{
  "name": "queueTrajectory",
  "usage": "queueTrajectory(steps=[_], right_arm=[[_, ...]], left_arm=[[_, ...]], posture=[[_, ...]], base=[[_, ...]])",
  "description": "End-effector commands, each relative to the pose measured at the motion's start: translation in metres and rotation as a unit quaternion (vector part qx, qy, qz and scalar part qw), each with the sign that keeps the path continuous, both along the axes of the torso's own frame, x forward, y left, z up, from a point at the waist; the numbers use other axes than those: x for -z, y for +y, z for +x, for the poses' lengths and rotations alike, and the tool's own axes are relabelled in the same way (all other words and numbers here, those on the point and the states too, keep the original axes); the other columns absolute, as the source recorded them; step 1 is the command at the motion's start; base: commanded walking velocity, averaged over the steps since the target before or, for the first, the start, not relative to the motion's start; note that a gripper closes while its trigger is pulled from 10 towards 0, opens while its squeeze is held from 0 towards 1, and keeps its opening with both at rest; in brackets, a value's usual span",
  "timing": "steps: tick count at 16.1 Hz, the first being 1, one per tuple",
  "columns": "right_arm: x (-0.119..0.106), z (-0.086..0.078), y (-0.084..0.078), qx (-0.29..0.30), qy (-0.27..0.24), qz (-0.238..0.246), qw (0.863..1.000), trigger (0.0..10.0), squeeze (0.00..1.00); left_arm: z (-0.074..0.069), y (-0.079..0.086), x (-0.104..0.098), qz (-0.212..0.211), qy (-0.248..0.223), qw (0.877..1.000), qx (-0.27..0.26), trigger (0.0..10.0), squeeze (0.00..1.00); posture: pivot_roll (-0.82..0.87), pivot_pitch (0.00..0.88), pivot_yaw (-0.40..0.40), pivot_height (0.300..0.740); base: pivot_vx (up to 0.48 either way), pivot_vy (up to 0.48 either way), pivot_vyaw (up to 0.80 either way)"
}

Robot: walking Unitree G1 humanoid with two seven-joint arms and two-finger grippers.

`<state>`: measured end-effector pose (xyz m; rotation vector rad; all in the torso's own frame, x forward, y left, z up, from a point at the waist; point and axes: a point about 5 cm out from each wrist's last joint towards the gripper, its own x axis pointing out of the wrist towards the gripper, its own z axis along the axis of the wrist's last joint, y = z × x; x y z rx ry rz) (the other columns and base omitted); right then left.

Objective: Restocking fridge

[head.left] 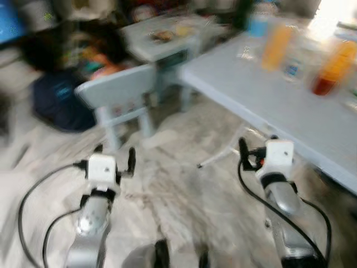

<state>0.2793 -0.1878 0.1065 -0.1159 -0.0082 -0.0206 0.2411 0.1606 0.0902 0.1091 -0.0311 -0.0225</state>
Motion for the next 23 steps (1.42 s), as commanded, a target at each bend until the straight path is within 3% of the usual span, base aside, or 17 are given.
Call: queueTrajectory(steps=[1,3,19,20,21,23], right_arm=[[0.005,-0.003,0.002,0.003,0.005,0.011,1.000,10.0,0.00],[0.003,0.001,0.009,0.002,-0.002,0.020,1.000,10.0,0.00],[0.003,0.001,0.009,0.002,-0.002,0.020,1.000,10.0,0.00],[0.003,0.003,0.012,0.002,-0.005,0.021,1.000,10.0,0.00],[-0.003,0.010,0.022,-0.023,-0.022,0.011,0.999,10.0,0.00],[-0.005,0.012,0.025,-0.030,-0.027,0.010,0.999,10.0,0.00]], left_arm=[[0.003,0.005,-0.002,0.004,0.002,1.000,-0.001,10.0,0.00],[0.008,0.006,-0.005,0.010,-0.003,1.000,0.008,10.0,0.00],[0.008,0.006,-0.005,0.010,-0.003,1.000,0.008,10.0,0.00],[0.010,0.007,-0.006,0.011,-0.004,1.000,0.010,10.0,0.00],[0.005,0.005,-0.007,-0.020,-0.011,1.000,0.017,10.0,0.00],[0.005,0.006,-0.005,-0.016,-0.007,1.000,0.010,10.0,0.00]], posture=[[-0.06,0.079,0.048,0.740],[-0.06,0.076,0.057,0.740],[-0.06,0.076,0.057,0.740],[-0.05,0.071,0.061,0.740],[-0.03,0.059,0.045,0.740],[-0.03,0.066,0.047,0.740]], base=[[0.000,0.000,0.00],[0.000,0.000,0.00],[0.000,0.000,0.00],[0.000,0.000,0.00],[0.000,0.000,0.00],[0.000,0.000,0.00]])
